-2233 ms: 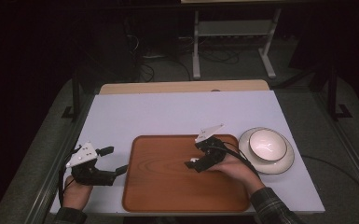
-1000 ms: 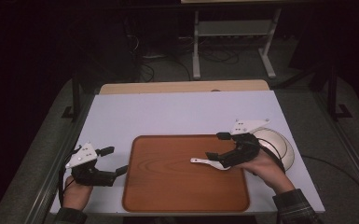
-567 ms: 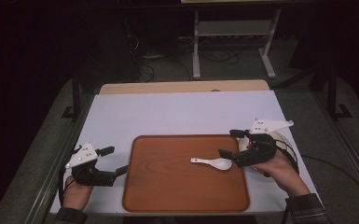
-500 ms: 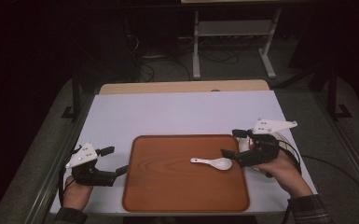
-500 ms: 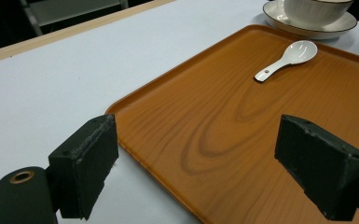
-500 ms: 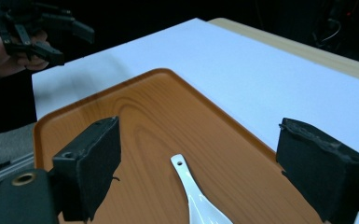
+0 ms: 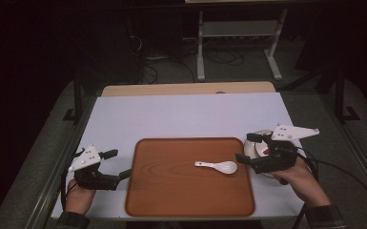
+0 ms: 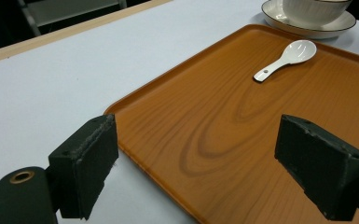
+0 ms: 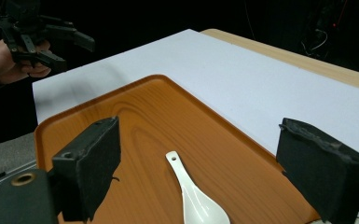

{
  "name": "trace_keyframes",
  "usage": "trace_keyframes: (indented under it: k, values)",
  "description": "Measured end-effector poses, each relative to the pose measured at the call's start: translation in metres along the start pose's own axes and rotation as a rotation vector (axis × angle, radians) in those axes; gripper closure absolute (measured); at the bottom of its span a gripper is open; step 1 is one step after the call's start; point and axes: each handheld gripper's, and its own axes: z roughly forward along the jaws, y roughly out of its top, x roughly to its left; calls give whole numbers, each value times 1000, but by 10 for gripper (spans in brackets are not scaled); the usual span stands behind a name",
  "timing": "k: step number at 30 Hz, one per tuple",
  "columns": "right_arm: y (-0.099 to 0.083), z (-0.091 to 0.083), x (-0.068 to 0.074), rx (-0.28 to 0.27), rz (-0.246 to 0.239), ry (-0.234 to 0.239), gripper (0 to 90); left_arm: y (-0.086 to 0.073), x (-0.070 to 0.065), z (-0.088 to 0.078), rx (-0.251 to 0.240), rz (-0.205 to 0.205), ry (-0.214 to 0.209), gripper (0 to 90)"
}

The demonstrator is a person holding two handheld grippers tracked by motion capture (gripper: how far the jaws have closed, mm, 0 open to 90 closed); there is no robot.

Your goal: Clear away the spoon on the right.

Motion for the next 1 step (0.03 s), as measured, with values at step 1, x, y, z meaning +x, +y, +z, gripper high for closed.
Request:
trace_keyframes:
  k: [1]
  values:
    - [0,0,0,-3,-1,1,131,0,0,0,0,0,1,127]
